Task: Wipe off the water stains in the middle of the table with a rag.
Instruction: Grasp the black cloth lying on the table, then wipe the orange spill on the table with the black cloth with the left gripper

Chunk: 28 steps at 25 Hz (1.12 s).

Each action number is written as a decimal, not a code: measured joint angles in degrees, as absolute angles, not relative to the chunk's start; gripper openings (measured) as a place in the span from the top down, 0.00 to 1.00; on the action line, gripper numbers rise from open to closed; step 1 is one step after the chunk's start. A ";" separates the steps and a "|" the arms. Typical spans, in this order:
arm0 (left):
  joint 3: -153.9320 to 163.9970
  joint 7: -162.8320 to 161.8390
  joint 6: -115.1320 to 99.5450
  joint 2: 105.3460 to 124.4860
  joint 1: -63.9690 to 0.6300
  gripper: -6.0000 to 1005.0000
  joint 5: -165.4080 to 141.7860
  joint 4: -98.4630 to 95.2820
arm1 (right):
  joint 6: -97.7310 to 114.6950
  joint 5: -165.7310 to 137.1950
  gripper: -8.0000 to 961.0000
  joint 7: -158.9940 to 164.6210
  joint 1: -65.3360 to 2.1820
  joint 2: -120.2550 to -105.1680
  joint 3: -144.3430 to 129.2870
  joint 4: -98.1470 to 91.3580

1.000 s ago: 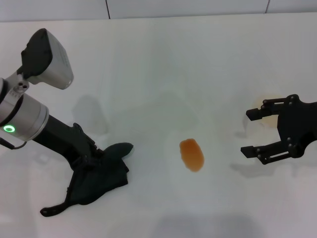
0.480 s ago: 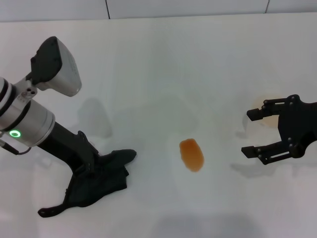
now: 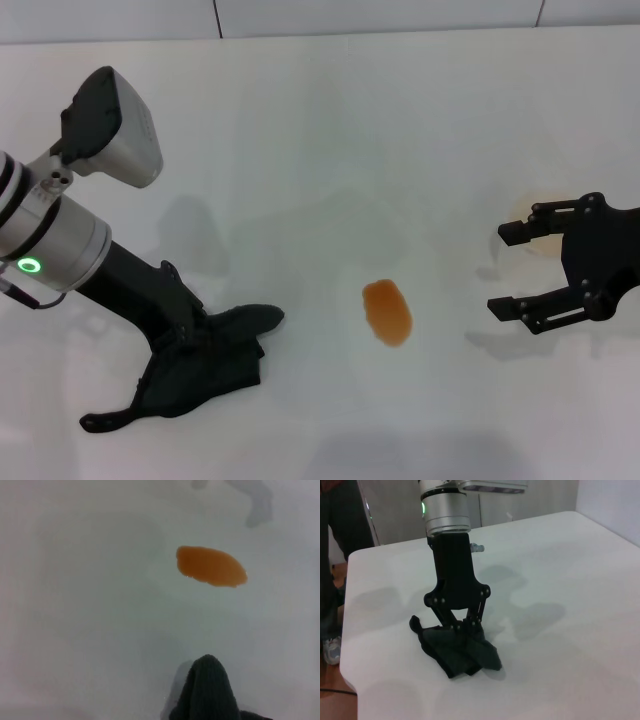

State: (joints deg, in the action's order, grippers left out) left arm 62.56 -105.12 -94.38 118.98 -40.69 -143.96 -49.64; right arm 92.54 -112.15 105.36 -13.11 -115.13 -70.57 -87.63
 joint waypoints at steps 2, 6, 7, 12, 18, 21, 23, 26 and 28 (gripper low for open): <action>62.61 -105.08 -94.44 118.98 -40.71 0.86 -143.93 -49.70 | 92.55 -112.15 0.12 105.37 -13.07 -115.13 -70.57 -87.62; 62.80 -105.06 -94.78 119.06 -41.10 0.89 -143.84 -49.88 | 92.56 -112.15 0.12 105.37 -13.01 -115.13 -70.57 -87.51; 62.88 -105.04 -94.90 119.07 -41.20 0.89 -143.84 -49.88 | 92.56 -112.15 0.12 105.38 -13.01 -115.13 -70.57 -87.51; 62.89 -104.80 -95.16 119.16 -41.75 0.89 -143.84 -49.92 | 92.56 -112.15 0.12 105.32 -13.00 -115.13 -70.57 -87.63; 63.11 -104.04 -95.10 119.18 -41.99 0.90 -143.84 -49.92 | 92.50 -112.15 0.12 105.09 -13.08 -115.13 -70.58 -87.36; 63.73 -103.27 -94.83 119.22 -42.11 0.90 -143.81 -50.08 | 92.51 -112.09 0.12 105.06 -13.14 -115.13 -70.58 -87.37; 63.83 -102.63 -94.71 119.29 -42.16 0.90 -143.67 -50.43 | 92.53 -111.95 0.12 105.05 -13.12 -115.13 -70.57 -87.45; 63.87 -101.52 -94.66 119.31 -42.26 0.91 -142.53 -50.83 | 92.54 -111.72 0.12 105.05 -13.06 -115.13 -70.52 -87.48; 63.91 -101.14 -94.59 119.21 -42.49 0.92 -141.84 -50.88 | 92.55 -111.70 0.12 105.11 -13.01 -115.13 -70.45 -87.48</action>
